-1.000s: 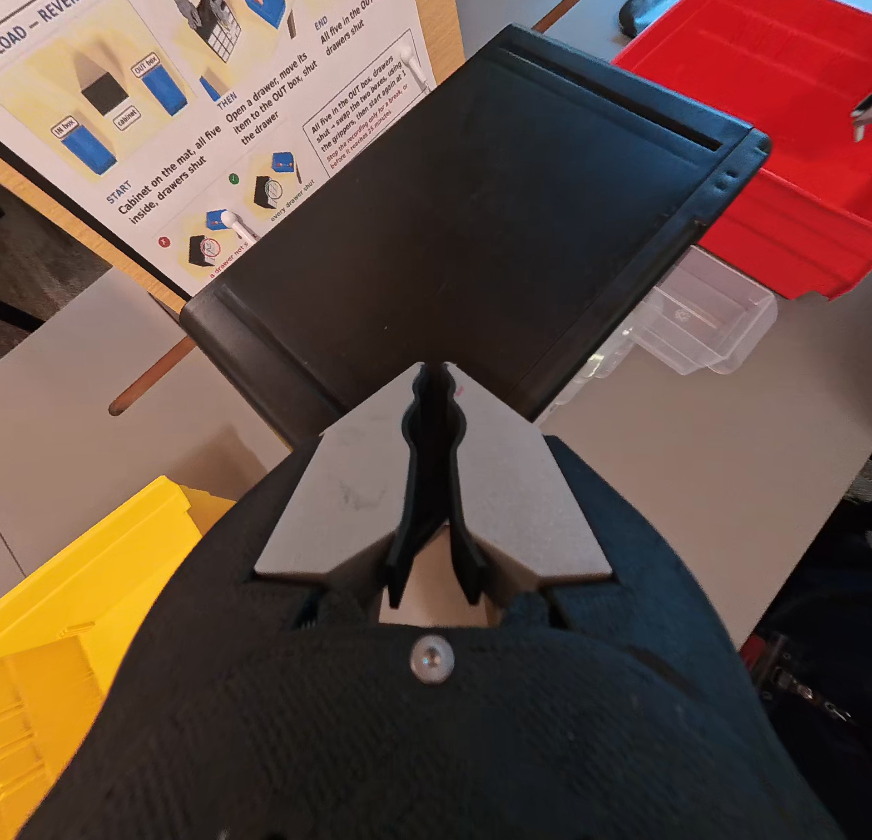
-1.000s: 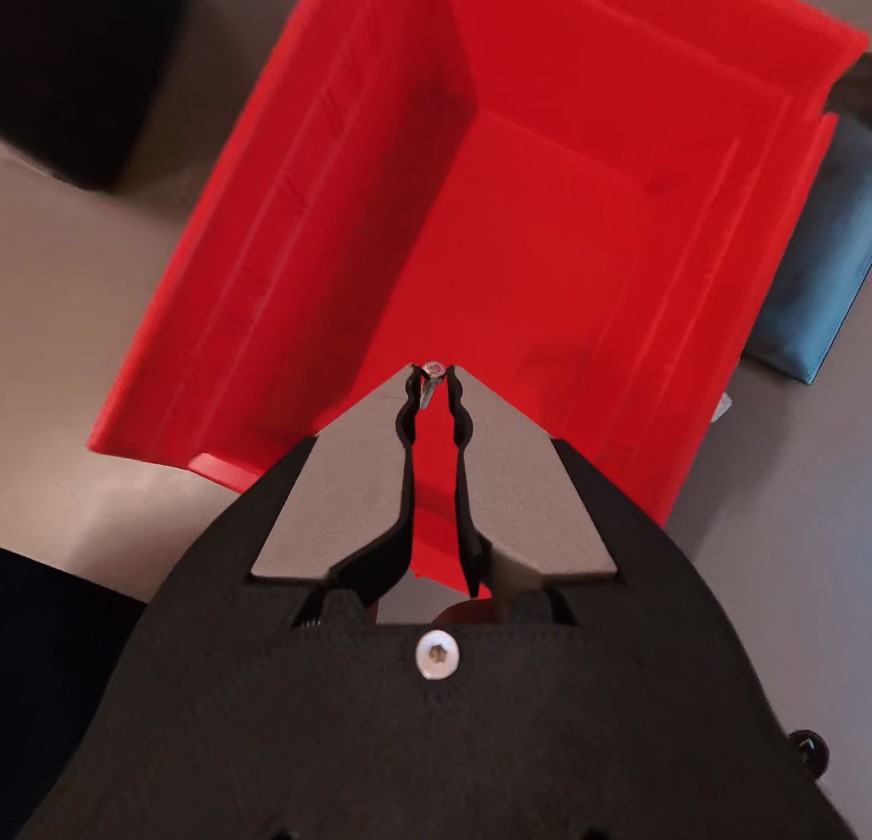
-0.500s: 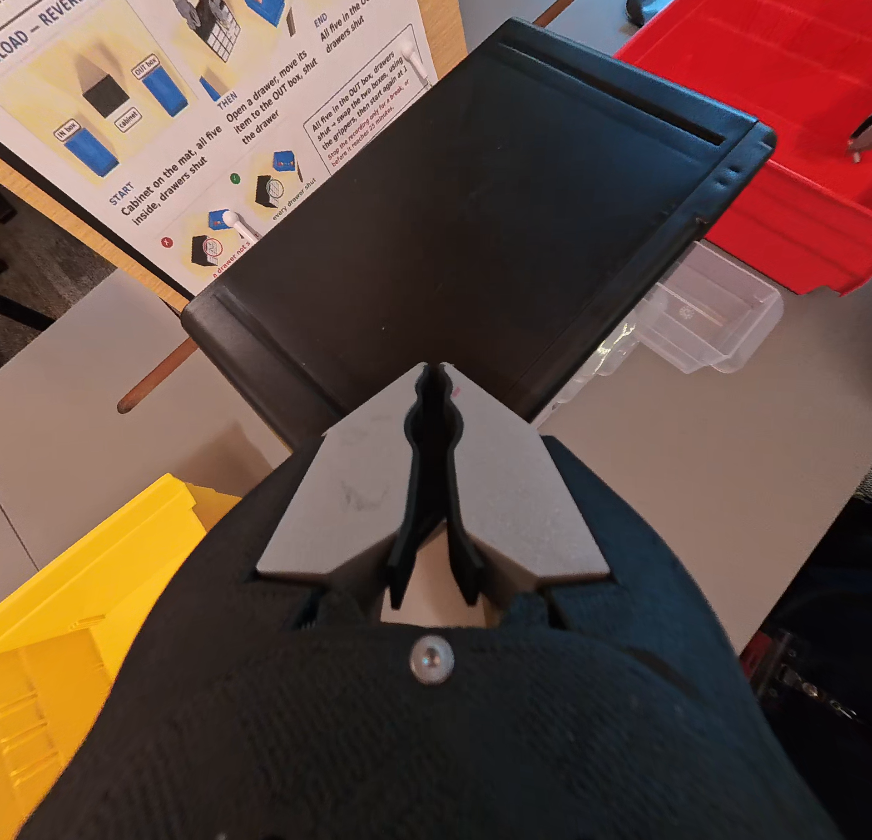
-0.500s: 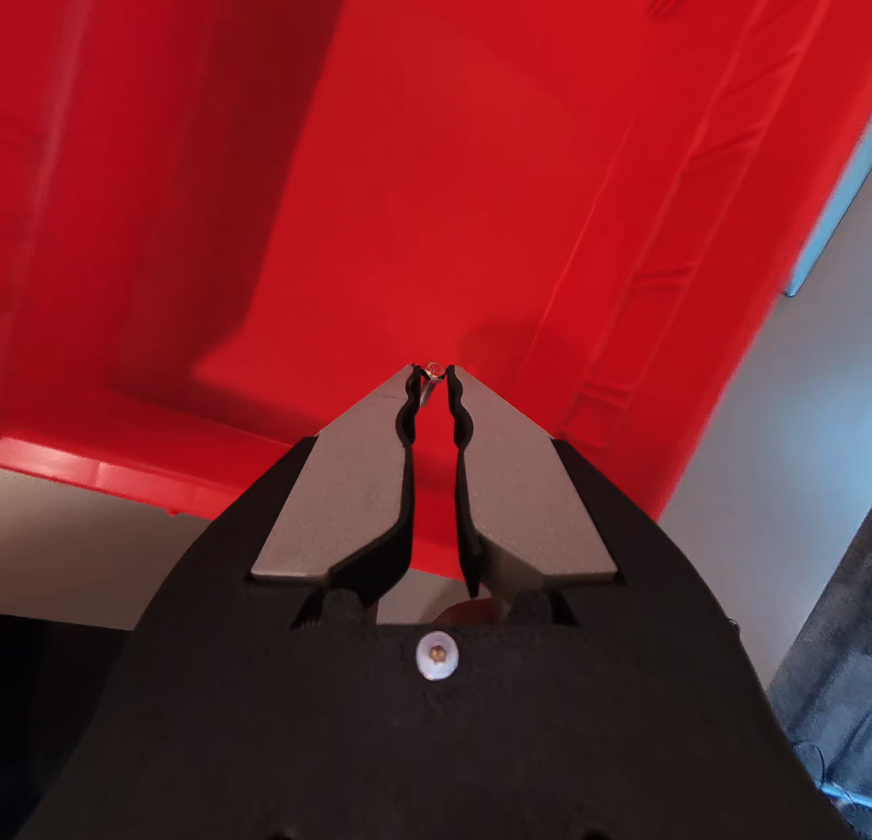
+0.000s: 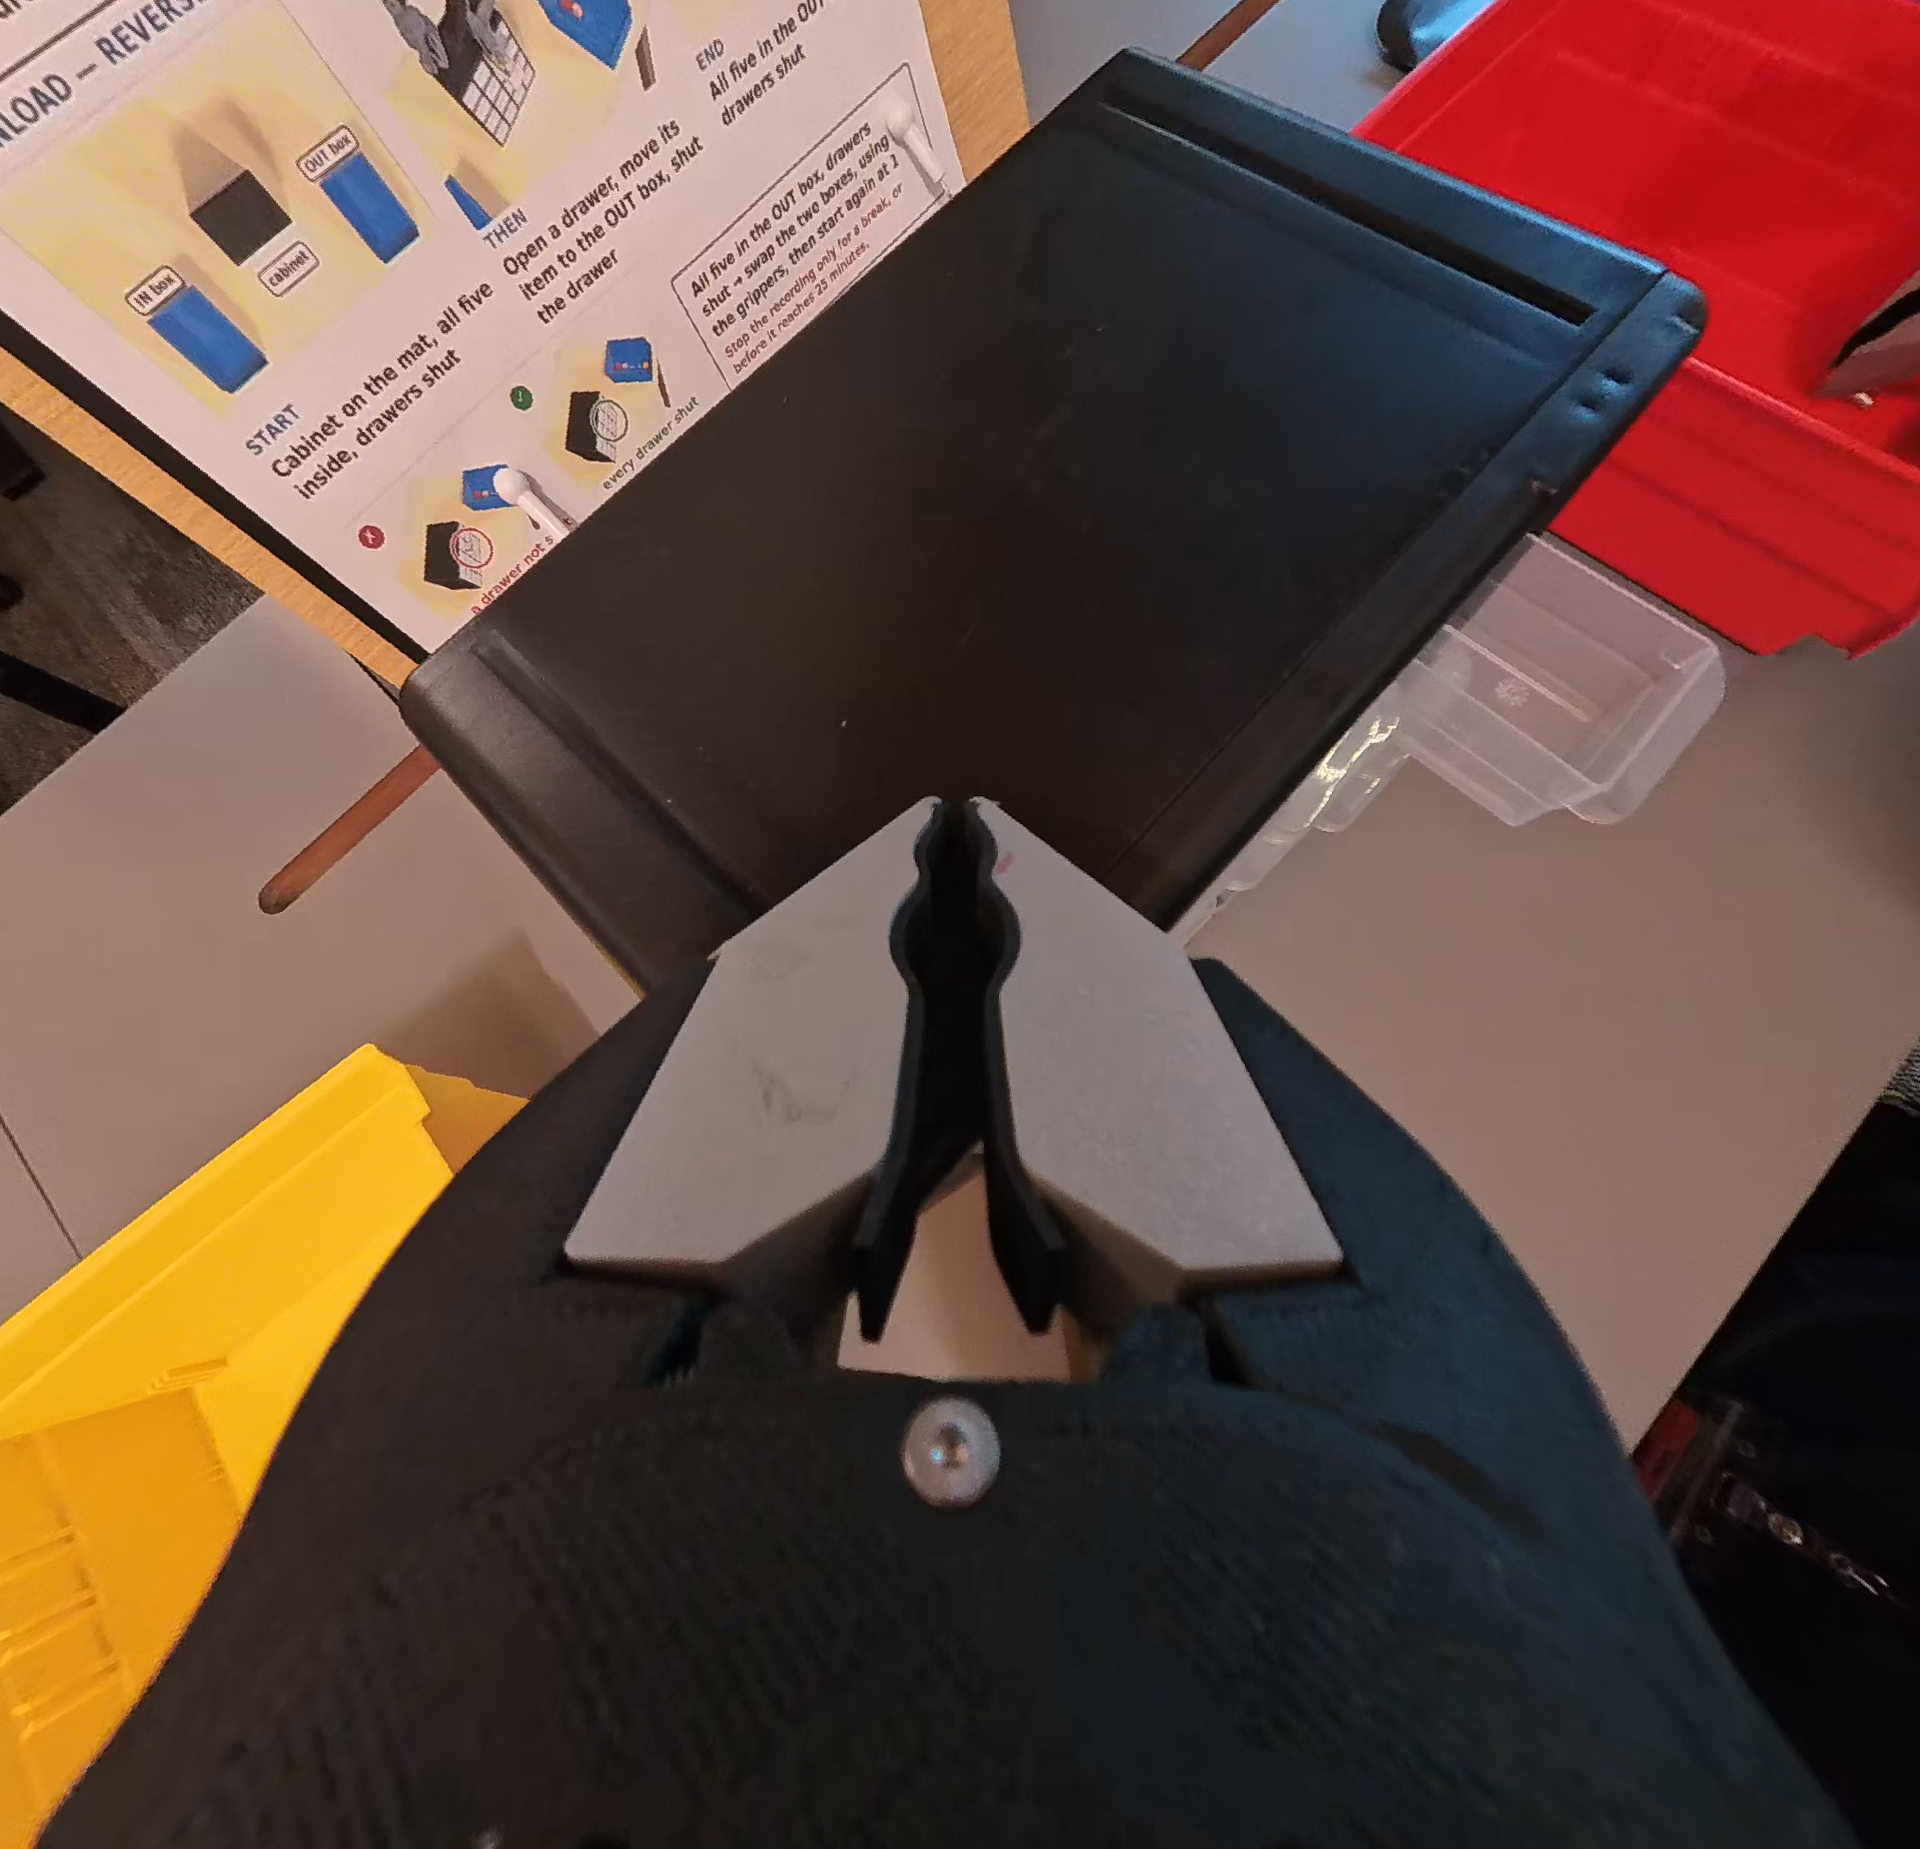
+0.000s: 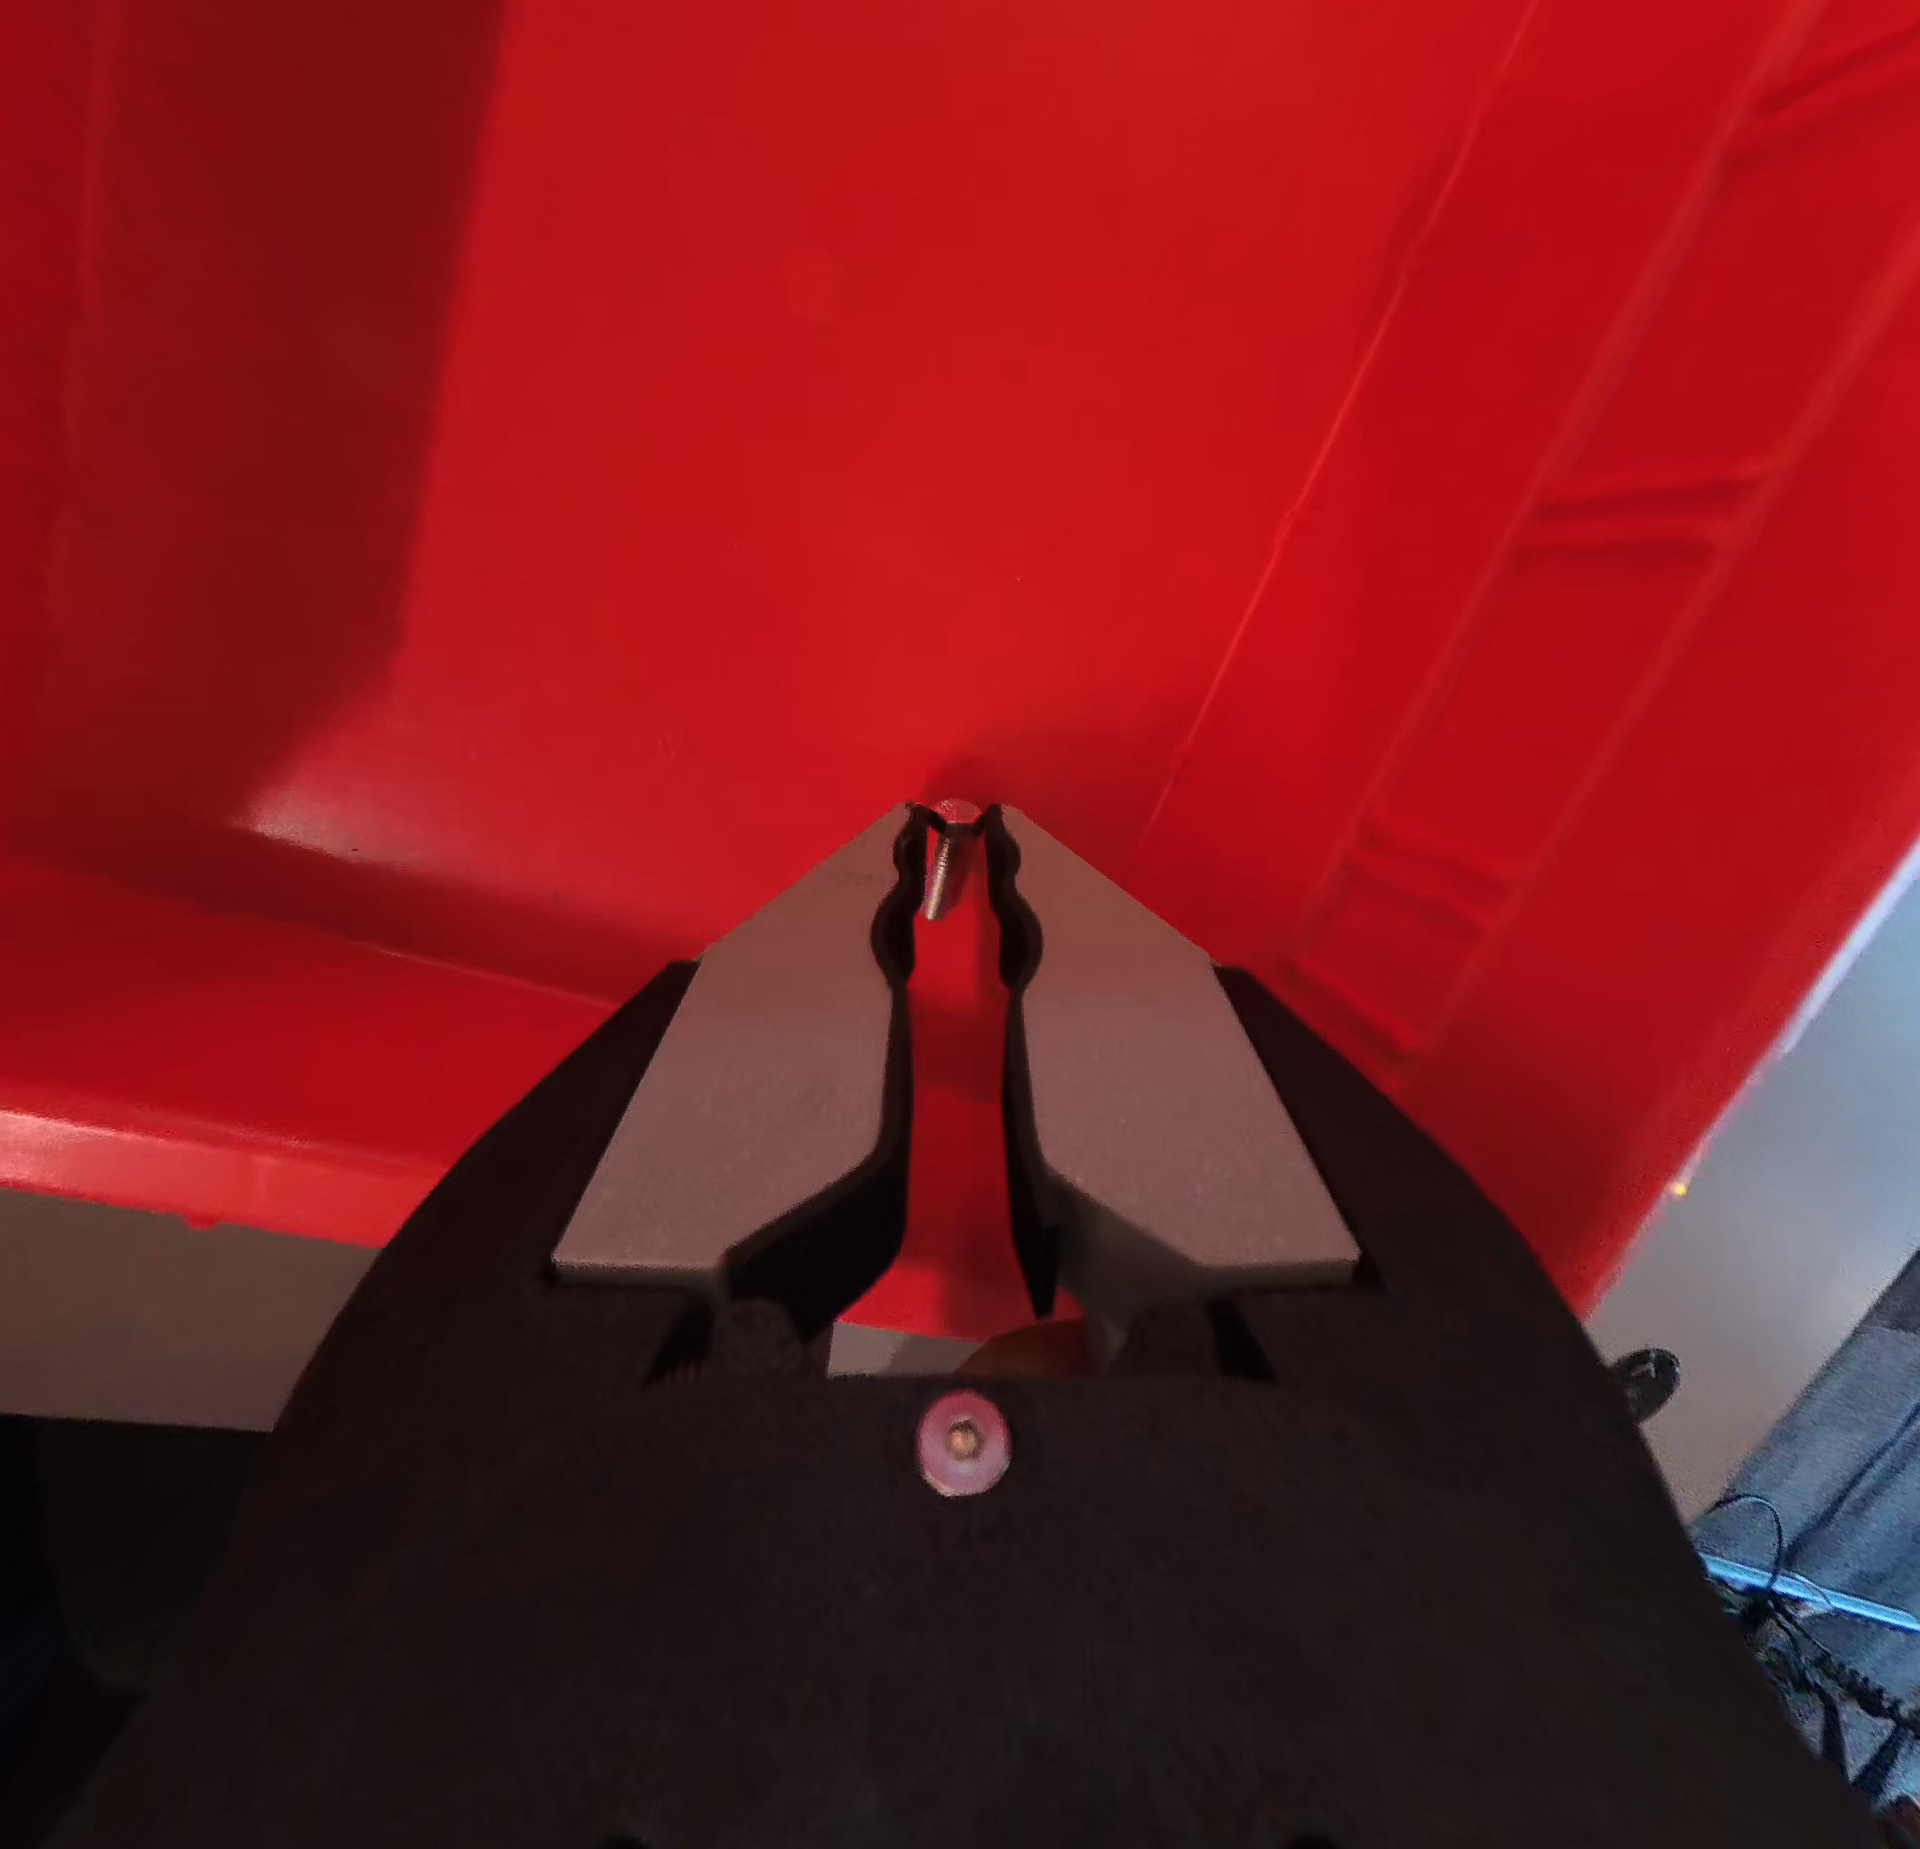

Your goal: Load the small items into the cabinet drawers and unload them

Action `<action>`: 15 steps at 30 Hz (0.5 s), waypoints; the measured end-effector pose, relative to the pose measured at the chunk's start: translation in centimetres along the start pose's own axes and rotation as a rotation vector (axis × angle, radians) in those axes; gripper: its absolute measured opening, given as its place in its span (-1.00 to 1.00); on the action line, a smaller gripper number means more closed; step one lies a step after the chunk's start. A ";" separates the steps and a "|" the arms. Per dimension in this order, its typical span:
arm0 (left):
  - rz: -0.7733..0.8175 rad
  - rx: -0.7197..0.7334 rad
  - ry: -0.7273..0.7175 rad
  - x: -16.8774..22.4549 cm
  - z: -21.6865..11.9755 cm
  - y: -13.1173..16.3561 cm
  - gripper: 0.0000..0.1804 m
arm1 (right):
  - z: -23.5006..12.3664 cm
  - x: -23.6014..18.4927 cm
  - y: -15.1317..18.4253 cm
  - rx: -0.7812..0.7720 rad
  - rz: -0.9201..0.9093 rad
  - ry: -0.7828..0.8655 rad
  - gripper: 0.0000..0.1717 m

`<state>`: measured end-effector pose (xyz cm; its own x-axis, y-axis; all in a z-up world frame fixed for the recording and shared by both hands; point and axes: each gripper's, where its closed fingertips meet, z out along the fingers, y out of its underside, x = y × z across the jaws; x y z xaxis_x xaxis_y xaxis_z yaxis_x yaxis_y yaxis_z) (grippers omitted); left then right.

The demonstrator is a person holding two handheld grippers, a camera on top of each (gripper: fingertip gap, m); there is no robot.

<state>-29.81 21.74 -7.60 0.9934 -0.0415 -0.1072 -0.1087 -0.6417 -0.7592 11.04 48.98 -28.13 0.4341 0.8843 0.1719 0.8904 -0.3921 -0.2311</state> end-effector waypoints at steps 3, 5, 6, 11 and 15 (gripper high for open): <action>-0.001 -0.003 0.000 0.0 0.0 0.0 -0.98 | 0.1 0.1 -0.2 0.004 0.002 -0.011 -0.86; 0.002 -0.007 -0.001 0.0 0.0 0.0 -0.97 | 0.0 -0.1 -0.4 0.021 0.009 -0.025 -0.81; 0.002 -0.008 -0.001 0.0 0.0 0.0 -0.97 | -0.1 -0.2 -0.7 0.035 0.012 -0.031 -0.79; -0.002 -0.003 0.003 0.0 0.0 0.0 -0.98 | -1.9 0.0 -1.7 0.114 0.017 -0.014 -0.75; -0.001 -0.005 0.001 0.0 0.0 0.0 -0.98 | -5.0 -0.4 -3.2 0.229 0.010 0.003 -0.73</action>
<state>-29.82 21.75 -7.61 0.9935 -0.0420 -0.1060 -0.1080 -0.6452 -0.7563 8.69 48.57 -22.63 0.4432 0.8799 0.1715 0.8322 -0.3327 -0.4437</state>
